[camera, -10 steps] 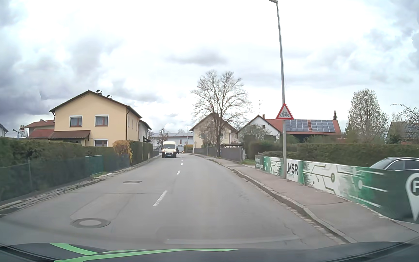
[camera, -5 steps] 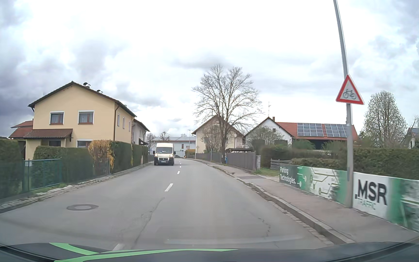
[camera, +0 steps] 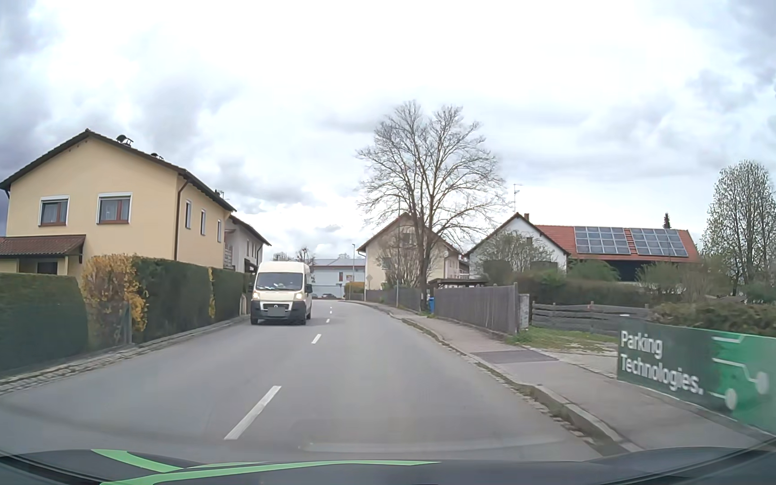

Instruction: Follow the waypoints while adhering to traffic rules and regulations

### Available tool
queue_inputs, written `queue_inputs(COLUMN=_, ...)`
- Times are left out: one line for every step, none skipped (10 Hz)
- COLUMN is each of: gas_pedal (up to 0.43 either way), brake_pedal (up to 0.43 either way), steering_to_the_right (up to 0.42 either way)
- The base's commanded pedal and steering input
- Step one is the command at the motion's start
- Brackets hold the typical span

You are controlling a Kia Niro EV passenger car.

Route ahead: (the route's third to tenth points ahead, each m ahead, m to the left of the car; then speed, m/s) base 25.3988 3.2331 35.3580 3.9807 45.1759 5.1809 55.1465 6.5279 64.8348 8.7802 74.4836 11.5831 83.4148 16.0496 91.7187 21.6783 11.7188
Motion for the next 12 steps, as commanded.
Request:
queue_inputs(gas_pedal=0.079, brake_pedal=0.0, steering_to_the_right=-0.01)
queue_inputs(gas_pedal=0.079, brake_pedal=0.0, steering_to_the_right=-0.012)
queue_inputs(gas_pedal=0.079, brake_pedal=0.0, steering_to_the_right=-0.014)
queue_inputs(gas_pedal=0.079, brake_pedal=0.0, steering_to_the_right=-0.021)
queue_inputs(gas_pedal=0.079, brake_pedal=0.0, steering_to_the_right=-0.026)
queue_inputs(gas_pedal=0.079, brake_pedal=0.0, steering_to_the_right=-0.028)
queue_inputs(gas_pedal=0.087, brake_pedal=0.0, steering_to_the_right=-0.027)
queue_inputs(gas_pedal=0.087, brake_pedal=0.0, steering_to_the_right=-0.024)
queue_inputs(gas_pedal=0.087, brake_pedal=0.0, steering_to_the_right=-0.019)
queue_inputs(gas_pedal=0.087, brake_pedal=0.0, steering_to_the_right=-0.014)
queue_inputs(gas_pedal=0.087, brake_pedal=0.0, steering_to_the_right=-0.012)
queue_inputs(gas_pedal=0.087, brake_pedal=0.0, steering_to_the_right=-0.012)
